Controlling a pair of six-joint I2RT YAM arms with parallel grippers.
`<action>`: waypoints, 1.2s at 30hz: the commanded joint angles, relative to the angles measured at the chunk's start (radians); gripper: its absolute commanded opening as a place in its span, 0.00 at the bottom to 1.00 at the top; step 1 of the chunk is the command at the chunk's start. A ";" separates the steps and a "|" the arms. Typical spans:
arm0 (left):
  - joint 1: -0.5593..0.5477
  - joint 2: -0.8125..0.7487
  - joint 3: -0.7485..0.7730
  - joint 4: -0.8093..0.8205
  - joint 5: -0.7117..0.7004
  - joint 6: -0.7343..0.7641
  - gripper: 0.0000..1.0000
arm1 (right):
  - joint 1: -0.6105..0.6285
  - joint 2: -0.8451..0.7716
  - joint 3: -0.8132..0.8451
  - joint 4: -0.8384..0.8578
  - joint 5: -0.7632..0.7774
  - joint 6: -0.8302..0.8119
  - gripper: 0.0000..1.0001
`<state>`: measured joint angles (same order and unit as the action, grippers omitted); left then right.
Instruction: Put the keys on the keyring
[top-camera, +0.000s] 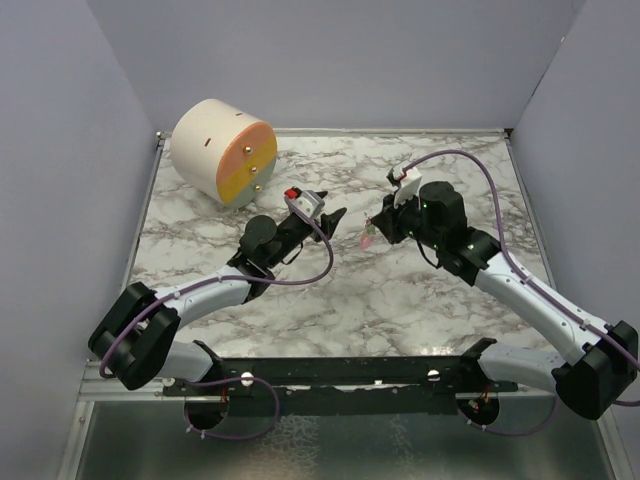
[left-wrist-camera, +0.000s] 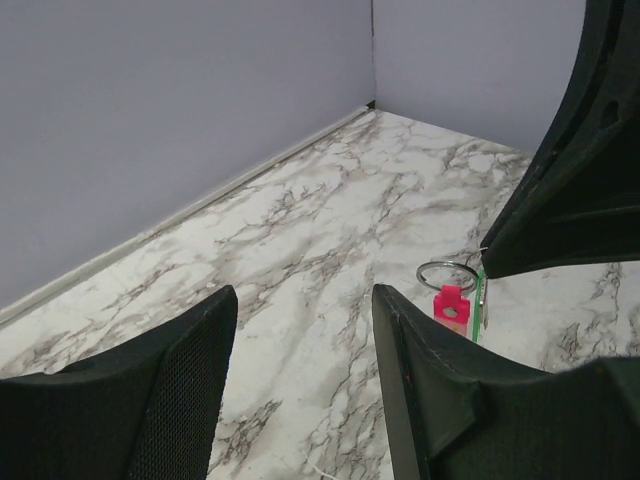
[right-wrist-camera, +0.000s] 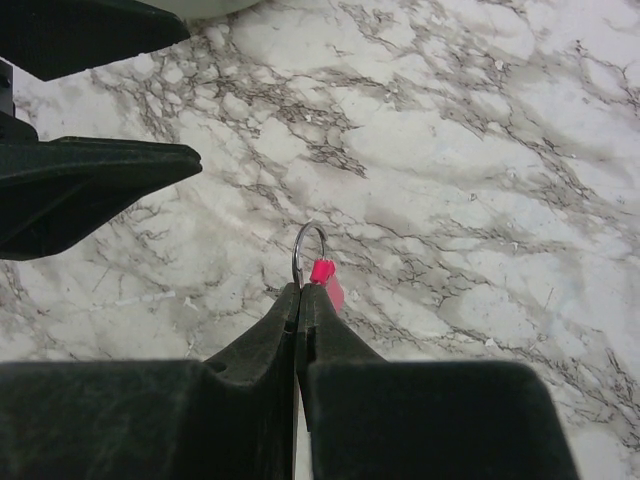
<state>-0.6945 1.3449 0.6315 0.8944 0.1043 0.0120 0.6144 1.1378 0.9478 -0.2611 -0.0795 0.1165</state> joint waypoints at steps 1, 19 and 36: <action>0.001 -0.018 -0.006 0.037 0.141 0.086 0.58 | 0.004 -0.010 0.052 -0.047 -0.003 -0.038 0.01; -0.030 0.103 0.029 0.001 0.372 0.386 0.63 | 0.004 0.017 0.098 -0.120 -0.082 -0.067 0.01; -0.034 0.163 0.091 -0.006 0.408 0.443 0.49 | 0.004 0.021 0.088 -0.135 -0.135 -0.093 0.01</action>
<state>-0.7223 1.4933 0.6945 0.8883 0.4587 0.4332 0.6144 1.1629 1.0126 -0.3969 -0.1810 0.0418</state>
